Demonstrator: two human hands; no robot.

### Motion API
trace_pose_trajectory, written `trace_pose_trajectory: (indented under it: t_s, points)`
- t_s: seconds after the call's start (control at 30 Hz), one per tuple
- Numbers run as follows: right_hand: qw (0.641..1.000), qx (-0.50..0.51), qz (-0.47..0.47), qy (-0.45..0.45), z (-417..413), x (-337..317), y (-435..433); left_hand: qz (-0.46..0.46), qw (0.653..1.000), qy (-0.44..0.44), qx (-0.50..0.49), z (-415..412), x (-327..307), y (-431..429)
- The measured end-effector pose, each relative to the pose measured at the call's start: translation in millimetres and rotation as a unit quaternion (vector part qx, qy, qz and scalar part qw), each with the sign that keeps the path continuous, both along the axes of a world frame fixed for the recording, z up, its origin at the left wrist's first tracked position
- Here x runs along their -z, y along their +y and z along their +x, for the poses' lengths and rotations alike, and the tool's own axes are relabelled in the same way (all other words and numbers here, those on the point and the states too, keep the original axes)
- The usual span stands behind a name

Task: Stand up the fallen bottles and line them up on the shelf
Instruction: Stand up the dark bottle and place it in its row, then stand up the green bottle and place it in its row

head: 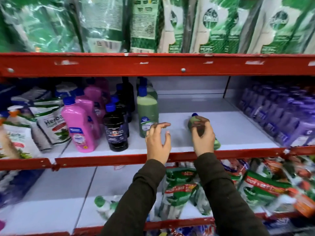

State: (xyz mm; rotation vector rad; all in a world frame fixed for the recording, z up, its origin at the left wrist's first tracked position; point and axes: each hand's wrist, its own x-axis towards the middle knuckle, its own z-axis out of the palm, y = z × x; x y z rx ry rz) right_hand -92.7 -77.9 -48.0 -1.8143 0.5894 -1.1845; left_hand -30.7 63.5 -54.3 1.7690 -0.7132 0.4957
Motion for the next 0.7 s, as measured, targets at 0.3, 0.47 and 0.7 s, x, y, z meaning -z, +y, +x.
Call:
trace_pose_trajectory:
  t_s: [0.3,0.47,0.7]
  points:
    - [0.948,-0.025,0.082,0.306,-3.6,4.7,-111.8,0.301,0.904,0.295,0.072,13.2,0.4,-131.3]
    - [0.96,-0.088,0.213,0.158,-3.1,16.0,-123.5,0.206,0.901,0.372,0.082,20.8,4.2,-143.5]
    - [0.952,-0.181,0.248,0.002,-13.7,-16.1,-90.5,-0.031,0.937,0.32,0.138,12.8,-15.1,-99.1]
